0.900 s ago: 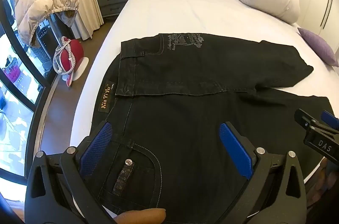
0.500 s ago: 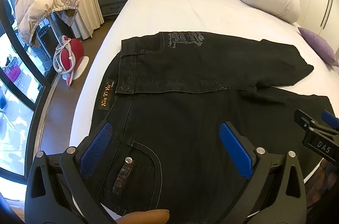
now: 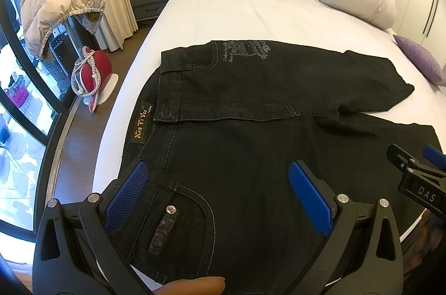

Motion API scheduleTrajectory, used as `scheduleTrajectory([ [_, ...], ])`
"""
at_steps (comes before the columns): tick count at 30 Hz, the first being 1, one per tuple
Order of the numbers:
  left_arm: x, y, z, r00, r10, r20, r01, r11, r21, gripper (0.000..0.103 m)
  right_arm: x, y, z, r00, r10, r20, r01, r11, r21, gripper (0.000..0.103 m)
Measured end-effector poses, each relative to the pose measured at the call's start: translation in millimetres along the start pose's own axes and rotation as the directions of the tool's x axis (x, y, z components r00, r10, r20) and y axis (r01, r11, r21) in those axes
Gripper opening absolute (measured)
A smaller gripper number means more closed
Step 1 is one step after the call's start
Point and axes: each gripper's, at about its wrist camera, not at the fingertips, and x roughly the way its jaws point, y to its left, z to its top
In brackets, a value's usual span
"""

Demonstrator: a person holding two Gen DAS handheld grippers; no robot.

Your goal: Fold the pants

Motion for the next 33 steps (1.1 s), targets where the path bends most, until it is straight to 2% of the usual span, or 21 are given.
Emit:
scheduleTrajectory([
  [33, 0.2, 0.6, -2.9, 1.0, 0.0, -0.005, 0.0, 1.0, 0.0, 0.103, 2.0, 5.1, -2.3, 1.0, -0.001, -0.013, 0.001, 1.0, -0.014, 0.103],
])
